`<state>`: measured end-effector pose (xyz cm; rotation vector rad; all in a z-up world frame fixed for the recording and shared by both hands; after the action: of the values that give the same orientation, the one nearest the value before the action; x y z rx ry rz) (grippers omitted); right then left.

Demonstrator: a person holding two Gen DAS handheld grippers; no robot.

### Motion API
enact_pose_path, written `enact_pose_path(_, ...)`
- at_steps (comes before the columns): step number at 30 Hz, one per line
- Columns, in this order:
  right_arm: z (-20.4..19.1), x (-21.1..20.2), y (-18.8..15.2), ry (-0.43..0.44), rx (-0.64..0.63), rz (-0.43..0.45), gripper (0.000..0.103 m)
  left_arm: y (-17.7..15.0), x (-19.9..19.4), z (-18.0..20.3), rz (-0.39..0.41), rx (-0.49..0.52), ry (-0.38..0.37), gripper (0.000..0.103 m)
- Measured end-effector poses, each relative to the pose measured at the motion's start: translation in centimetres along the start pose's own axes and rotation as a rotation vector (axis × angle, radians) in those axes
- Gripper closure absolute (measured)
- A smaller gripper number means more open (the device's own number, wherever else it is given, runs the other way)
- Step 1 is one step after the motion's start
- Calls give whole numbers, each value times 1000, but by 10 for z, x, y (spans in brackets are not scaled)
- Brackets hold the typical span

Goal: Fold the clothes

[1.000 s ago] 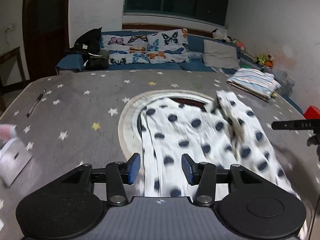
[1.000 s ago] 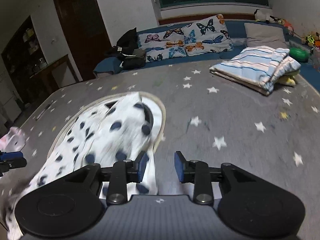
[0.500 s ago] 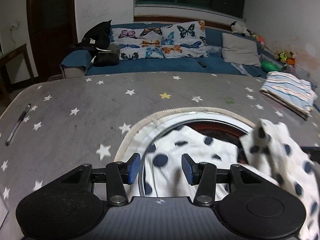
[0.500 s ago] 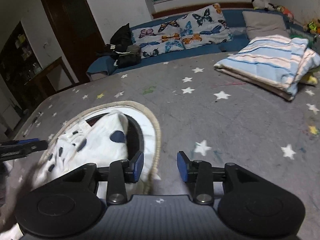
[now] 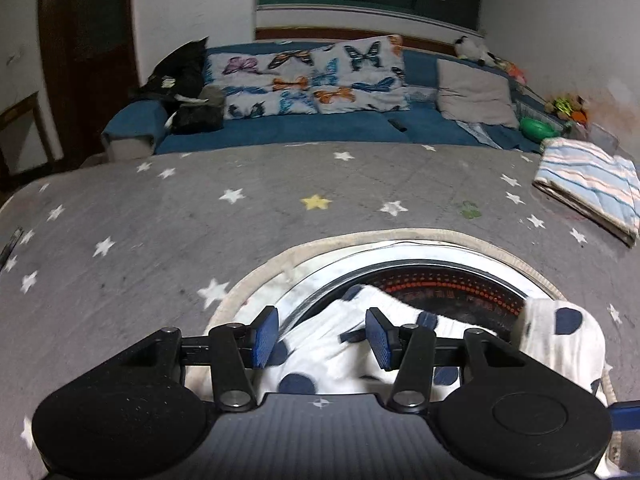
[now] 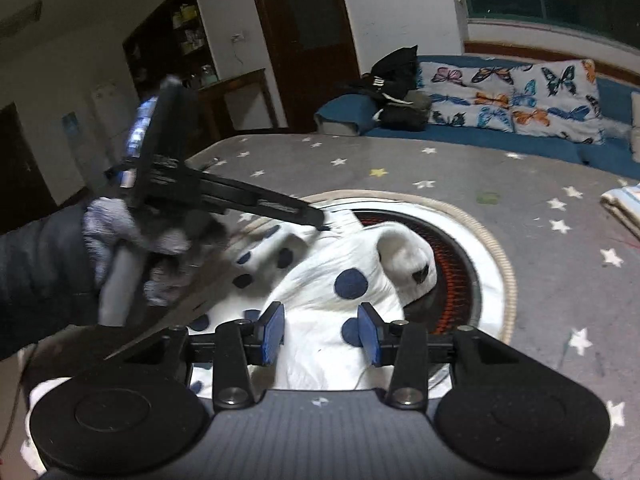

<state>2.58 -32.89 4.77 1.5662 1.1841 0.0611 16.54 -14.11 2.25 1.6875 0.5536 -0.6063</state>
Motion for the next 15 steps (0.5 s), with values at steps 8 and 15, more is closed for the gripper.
enact_pose_path(8,-1,-3,2,114,17,5,62,-2,11,22,32,103,-34,68)
enact_pose_path(15,5,-22,13,83,28,96,62,-7,5,21,81,132,-4,98)
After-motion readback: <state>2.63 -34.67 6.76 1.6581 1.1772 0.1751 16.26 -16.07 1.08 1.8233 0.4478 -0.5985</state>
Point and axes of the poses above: each gripper's, at about its wrist camera, not at the fingertips, and x roughly the way its jaws point, z to its right, y to its top, the point moved 1 cm from there along x, roughly the way its jaws point, and after that the axes turned 15 degrees about y, right-handed, at the moved point
